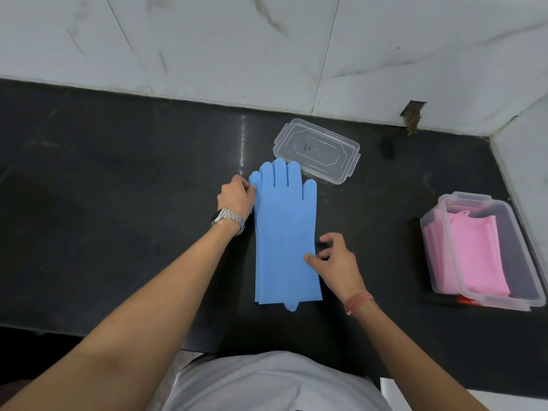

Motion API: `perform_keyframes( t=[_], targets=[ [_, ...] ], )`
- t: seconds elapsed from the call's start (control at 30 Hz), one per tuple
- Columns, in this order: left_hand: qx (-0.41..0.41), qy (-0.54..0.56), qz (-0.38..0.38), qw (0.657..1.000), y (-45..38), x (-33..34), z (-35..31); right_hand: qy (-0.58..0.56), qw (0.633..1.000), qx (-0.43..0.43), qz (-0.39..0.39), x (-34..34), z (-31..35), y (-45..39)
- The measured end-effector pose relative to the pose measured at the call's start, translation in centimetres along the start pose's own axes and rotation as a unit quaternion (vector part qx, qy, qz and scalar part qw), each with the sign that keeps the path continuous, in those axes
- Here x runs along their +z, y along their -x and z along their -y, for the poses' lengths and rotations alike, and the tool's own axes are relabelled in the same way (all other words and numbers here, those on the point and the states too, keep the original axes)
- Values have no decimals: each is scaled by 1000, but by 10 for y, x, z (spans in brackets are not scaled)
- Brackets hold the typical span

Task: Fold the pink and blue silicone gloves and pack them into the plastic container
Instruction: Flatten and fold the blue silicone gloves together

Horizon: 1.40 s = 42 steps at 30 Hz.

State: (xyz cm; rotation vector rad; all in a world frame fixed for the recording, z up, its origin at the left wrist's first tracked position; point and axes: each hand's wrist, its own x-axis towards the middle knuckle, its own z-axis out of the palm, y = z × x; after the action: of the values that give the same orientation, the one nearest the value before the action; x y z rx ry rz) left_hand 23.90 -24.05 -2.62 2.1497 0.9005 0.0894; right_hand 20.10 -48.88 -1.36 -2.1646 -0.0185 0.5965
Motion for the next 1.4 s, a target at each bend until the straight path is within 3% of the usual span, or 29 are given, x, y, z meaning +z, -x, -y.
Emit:
perform_keyframes(
  t=[0.13, 0.23, 0.33, 0.47, 0.63, 0.8, 0.87, 1.0, 1.07, 1.17, 1.27, 1.4],
  targets=[
    [15, 32, 0, 999, 4, -2, 2, 13, 999, 32, 41, 2, -9, 23],
    [135, -52, -44, 989, 16, -5, 7, -4, 999, 27, 44, 4, -10, 33],
    [302, -102, -32, 947, 43, -10, 20, -96, 992, 41, 66, 4, -6, 39],
    [463, -156, 86, 868, 76, -22, 51, -294, 948, 97, 80, 7, 2, 49],
    [491, -193, 168, 833, 90, -23, 71, -411, 905, 82, 77, 6, 18, 54],
    [514, -195, 163, 819, 92, -10, 62, -499, 856, 91, 99, 2, 29, 53],
    [503, -176, 150, 833, 93, -5, 59, -507, 851, 85, 109, 0, 29, 54],
    [444, -129, 155, 873, 90, -2, 59, -473, 872, 66, 105, -5, 19, 53],
    [423, -124, 138, 887, 89, -1, 59, -422, 901, 28, 96, -9, 11, 51],
    [388, -119, 130, 905, 89, -2, 56, -157, 980, -119, 16, -11, -9, 48],
    [364, -113, 146, 913, 92, -7, 54, 62, 972, -223, -37, -7, -29, 38],
    [329, -77, 151, 929, 95, -10, 53, 56, 963, -263, 36, -6, -31, 17]
  ],
)
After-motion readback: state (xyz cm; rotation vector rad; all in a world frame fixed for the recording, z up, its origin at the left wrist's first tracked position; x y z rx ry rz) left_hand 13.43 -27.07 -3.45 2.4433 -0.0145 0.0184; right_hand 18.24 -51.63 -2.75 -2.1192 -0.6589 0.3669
